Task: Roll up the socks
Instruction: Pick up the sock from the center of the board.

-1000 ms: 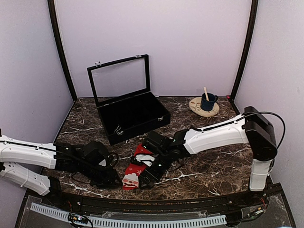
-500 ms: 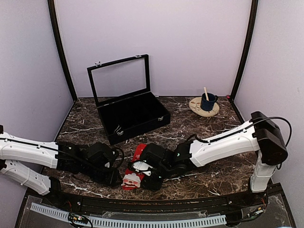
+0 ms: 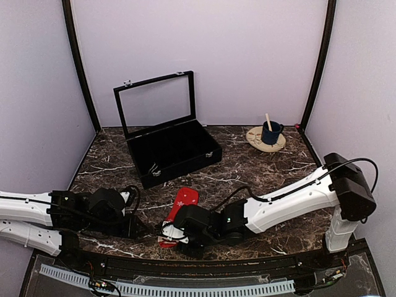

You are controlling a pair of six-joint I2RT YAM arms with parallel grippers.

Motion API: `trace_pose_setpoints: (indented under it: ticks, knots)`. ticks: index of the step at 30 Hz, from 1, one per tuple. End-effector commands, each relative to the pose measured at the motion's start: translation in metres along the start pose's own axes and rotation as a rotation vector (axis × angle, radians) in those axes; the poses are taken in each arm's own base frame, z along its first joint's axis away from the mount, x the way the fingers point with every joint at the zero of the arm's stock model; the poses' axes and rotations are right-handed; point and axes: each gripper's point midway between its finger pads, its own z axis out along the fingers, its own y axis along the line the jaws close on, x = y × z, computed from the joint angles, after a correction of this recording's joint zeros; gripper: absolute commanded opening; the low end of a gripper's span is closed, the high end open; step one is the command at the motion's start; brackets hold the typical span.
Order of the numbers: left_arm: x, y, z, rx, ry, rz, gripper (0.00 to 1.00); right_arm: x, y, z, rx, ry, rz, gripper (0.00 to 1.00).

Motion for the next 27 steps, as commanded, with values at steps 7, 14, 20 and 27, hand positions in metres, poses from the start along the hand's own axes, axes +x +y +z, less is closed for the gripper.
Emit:
trace_pose_setpoints:
  ticks: [7,14,20,27]
  knots:
    - [0.004,0.017,-0.001,-0.061,-0.008,-0.026,0.34,-0.011,-0.003,0.025,0.050,-0.017,-0.098,0.33]
    - [0.007,0.020,0.001,-0.064,-0.003,-0.034,0.34,-0.015,-0.003,0.032,0.050,-0.018,-0.131,0.23]
    - [0.007,0.022,0.002,-0.069,-0.005,-0.039,0.34,-0.007,0.000,0.034,0.030,0.003,-0.133,0.03]
    - [0.006,0.017,0.006,-0.056,-0.005,-0.017,0.34,0.004,0.002,0.028,-0.034,0.039,-0.020,0.00]
